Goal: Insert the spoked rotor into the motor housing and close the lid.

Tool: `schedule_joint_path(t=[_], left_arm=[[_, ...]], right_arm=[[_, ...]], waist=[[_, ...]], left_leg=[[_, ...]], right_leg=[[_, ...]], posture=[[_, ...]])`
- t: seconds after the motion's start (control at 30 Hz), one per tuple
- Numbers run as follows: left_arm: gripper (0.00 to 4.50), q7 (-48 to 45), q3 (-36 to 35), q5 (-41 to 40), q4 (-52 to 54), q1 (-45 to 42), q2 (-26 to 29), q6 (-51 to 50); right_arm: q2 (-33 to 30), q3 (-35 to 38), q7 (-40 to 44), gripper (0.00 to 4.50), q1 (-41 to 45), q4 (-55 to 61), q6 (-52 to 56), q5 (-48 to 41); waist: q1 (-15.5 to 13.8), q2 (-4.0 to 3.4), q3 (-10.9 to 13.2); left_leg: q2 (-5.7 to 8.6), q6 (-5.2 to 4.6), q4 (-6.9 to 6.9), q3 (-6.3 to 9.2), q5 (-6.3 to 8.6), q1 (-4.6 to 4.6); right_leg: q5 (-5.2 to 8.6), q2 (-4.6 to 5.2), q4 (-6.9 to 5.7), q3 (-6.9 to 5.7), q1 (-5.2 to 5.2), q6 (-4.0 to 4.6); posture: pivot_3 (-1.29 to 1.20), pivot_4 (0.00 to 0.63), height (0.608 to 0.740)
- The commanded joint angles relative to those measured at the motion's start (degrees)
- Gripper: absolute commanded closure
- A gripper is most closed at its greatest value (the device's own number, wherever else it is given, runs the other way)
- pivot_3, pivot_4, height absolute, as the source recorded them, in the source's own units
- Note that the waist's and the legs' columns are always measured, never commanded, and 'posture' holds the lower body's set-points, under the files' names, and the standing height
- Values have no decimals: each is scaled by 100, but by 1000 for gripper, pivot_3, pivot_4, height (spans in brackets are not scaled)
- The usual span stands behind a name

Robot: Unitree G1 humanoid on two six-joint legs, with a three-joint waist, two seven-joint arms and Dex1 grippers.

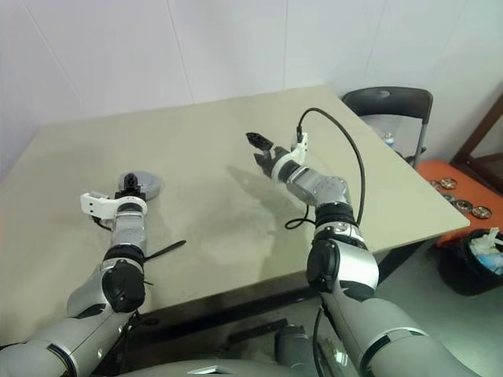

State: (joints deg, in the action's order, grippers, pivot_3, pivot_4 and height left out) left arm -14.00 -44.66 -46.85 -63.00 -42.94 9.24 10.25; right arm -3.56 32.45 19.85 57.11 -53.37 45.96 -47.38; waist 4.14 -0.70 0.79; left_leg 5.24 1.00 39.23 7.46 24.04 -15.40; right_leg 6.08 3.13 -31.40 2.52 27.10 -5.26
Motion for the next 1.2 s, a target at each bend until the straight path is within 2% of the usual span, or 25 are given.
schedule_joint_path(t=[0.03,0.23,0.4,0.47,0.5,0.6,0.73,1.0,1.1,1.2], left_arm=[[2237,199,33,162,-8,154,30,111],[2237,542,99,319,-80,213,39,246],[804,910,146,495,-81,265,51,483],[136,1193,190,628,-97,283,88,612],[44,1341,220,707,-109,290,112,680],[44,1673,289,892,-124,309,160,863],[44,2291,472,1335,-89,386,266,1149],[44,3003,805,1939,68,421,422,1428],[44,2722,988,2102,234,360,471,1510],[44,1969,1350,2358,412,301,547,1613]], right_arm=[[-57,-9,99,440,101,238,6,-33],[-53,-17,113,440,134,200,-45,-23],[-47,-33,121,396,102,206,-51,-7],[-53,-44,118,396,96,196,-59,11],[-57,-45,119,396,95,191,-62,18],[-61,-43,126,396,91,185,-68,35],[-46,-69,149,396,57,183,-87,96],[-16,-71,168,396,11,216,-81,118],[-22,-108,202,396,-15,263,-67,138],[-35,-215,293,396,-86,400,-71,204]], waist=[[1,1,-15],[6,5,-46],[8,4,-52],[21,3,-52],[35,3,-52],[125,3,-52],[207,4,-52],[134,4,-52],[104,10,-56],[20,15,-56]], left_leg=[[-1,0,0,-1,0,2],[-3,-1,0,-4,0,15],[-8,-1,-1,-9,1,40],[-15,-2,-11,-23,2,83],[-18,-5,-17,-29,4,92],[-23,-34,-23,-37,21,113],[-24,-13,-20,-46,9,121],[-26,-7,-19,-47,6,116],[-21,-7,-15,-34,6,113],[-16,-7,-8,-33,6,87]], right_leg=[[0,0,-1,0,-1,0],[0,-3,-4,4,-12,0],[0,-14,-3,9,-34,0],[0,-24,5,20,-66,0],[0,-29,12,26,-82,0],[1,-41,12,34,-122,-2],[0,-42,6,41,-126,-2],[0,-43,4,41,-123,-2],[-3,-38,2,33,-113,-7],[-6,-32,-1,32,-66,-7]], posture=[[0,0,740],[0,0,740],[0,0,740],[0,0,740],[0,0,740],[0,0,740],[0,0,740],[0,0,740],[0,0,740],[0,0,740]])
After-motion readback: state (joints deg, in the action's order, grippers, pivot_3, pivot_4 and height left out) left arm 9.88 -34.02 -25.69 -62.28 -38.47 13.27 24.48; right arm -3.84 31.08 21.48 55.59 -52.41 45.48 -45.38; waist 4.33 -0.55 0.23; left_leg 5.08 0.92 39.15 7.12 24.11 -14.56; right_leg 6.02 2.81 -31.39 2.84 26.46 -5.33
